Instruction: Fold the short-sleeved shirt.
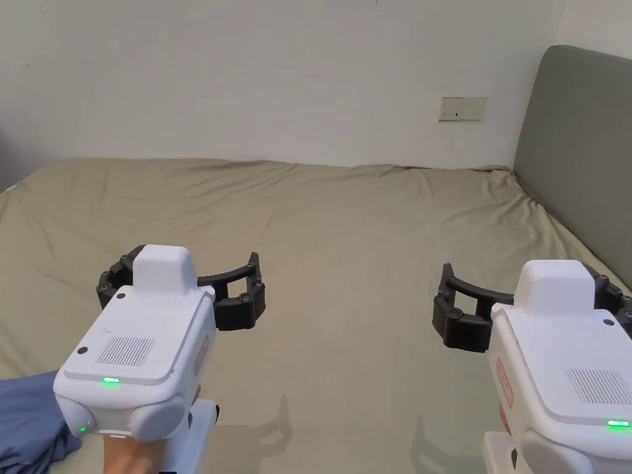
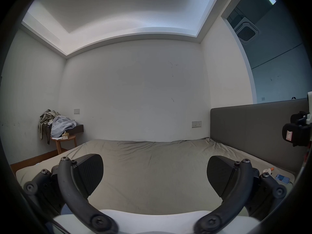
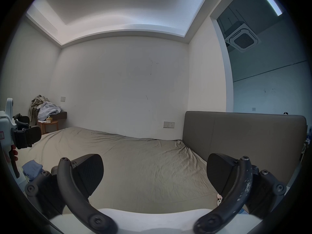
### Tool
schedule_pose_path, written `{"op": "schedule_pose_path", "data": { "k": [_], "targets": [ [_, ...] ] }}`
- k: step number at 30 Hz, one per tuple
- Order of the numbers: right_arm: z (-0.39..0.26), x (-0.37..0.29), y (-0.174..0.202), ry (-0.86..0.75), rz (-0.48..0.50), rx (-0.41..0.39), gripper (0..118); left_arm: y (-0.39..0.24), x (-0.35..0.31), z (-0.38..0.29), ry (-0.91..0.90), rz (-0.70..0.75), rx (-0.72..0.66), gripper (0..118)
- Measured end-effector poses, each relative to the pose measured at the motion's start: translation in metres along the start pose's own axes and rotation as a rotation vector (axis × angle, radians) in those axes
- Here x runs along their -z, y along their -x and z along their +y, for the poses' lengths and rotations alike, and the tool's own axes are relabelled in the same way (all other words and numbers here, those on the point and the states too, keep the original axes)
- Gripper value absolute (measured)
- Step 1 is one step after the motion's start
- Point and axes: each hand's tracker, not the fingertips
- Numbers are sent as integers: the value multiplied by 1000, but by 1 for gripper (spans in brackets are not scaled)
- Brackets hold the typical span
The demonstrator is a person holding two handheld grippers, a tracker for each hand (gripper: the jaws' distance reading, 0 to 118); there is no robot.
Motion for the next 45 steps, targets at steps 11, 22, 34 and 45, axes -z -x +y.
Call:
{"op": "schedule_pose_path", "data": {
  "k": [11,22,34,45],
  "targets": [
    [2,0,-2,-1,-1,-4,118,-2,1,0,7,-5,8,118],
    [5,-1,-1,-6,3,-5,118,0,0,-2,3,-11,14,118],
    [5,-1,1,-14,-1,-6,118,3,1,-2,4,-12,11,118],
    [7,-1,4,-14,-7,-21,118,4,-1,0,7,-13,10,118]
  ]
}}
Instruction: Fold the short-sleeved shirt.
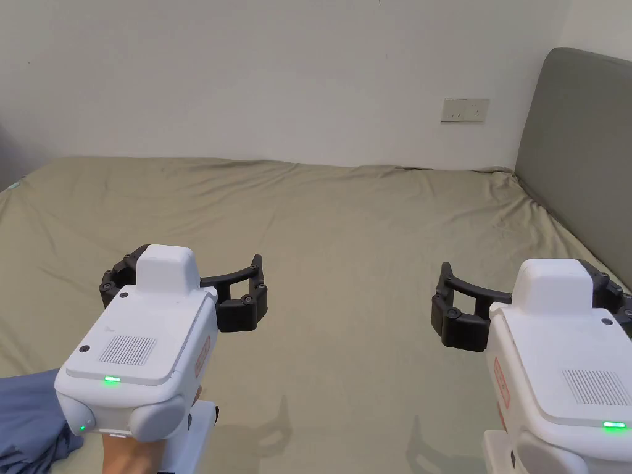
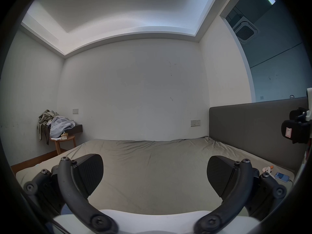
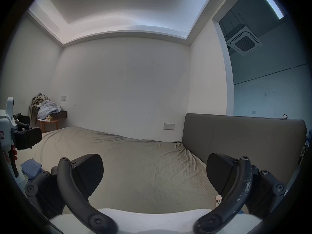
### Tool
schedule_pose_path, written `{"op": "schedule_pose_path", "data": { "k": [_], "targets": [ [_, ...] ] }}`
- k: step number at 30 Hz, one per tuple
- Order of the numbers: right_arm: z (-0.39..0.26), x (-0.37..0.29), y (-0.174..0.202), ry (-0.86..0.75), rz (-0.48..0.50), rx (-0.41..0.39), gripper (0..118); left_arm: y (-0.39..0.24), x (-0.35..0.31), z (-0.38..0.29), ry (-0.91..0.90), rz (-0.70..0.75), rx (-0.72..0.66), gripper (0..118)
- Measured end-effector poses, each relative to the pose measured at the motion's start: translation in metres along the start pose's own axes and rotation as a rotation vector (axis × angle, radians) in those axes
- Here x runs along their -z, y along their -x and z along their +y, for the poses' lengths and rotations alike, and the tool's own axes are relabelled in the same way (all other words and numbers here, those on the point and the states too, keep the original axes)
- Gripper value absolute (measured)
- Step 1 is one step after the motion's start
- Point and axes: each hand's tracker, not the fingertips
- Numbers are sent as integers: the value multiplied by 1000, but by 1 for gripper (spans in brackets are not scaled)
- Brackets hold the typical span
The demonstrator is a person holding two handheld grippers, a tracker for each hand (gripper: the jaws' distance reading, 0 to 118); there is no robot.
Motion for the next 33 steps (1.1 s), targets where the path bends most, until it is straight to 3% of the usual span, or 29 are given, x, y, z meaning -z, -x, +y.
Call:
{"op": "schedule_pose_path", "data": {
  "k": [4,9,16,23,33],
  "targets": [
    [1,7,3,67,-69,27,118,2,-1,1,-3,3,-4,118],
    [12,16,-2,254,-53,164,118,5,-2,4,-3,-5,-17,118],
    [28,20,-1,416,-105,236,118,6,-2,9,-13,-9,-21,118],
    [27,21,-1,432,-72,248,118,10,-2,12,-19,-5,-32,118],
    [24,25,6,395,-113,145,118,14,-2,11,-19,5,-34,118]
  ]
}}
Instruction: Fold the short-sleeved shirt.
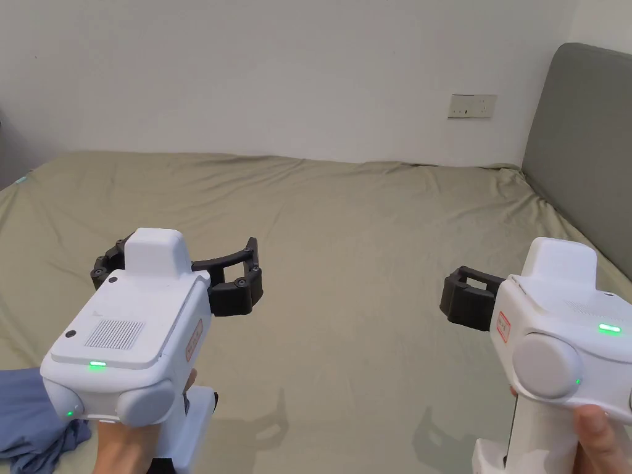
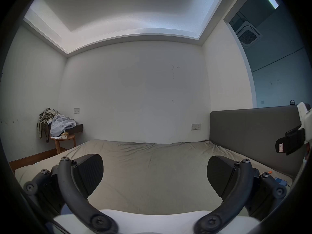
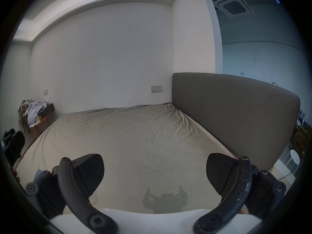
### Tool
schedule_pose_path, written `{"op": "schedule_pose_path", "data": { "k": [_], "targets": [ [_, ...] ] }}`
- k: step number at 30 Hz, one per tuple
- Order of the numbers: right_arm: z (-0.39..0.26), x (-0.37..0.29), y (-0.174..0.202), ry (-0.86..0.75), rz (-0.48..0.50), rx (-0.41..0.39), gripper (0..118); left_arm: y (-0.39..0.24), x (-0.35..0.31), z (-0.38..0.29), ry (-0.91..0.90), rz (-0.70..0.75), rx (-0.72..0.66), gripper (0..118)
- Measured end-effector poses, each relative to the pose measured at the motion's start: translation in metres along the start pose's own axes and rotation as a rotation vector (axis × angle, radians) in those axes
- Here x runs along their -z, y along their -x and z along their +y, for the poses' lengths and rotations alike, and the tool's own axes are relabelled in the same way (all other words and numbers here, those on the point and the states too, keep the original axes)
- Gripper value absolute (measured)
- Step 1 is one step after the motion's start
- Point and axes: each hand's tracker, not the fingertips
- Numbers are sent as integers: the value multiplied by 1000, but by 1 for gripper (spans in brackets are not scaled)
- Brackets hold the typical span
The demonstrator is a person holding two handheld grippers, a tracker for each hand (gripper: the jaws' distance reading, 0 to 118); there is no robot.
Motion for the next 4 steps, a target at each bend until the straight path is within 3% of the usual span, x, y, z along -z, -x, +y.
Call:
{"op": "schedule_pose_path", "data": {
  "k": [4],
  "targets": [
    [-1,1,0,-2,-2,-13,118,1,0,-1,2,4,-1,118]
  ]
}}
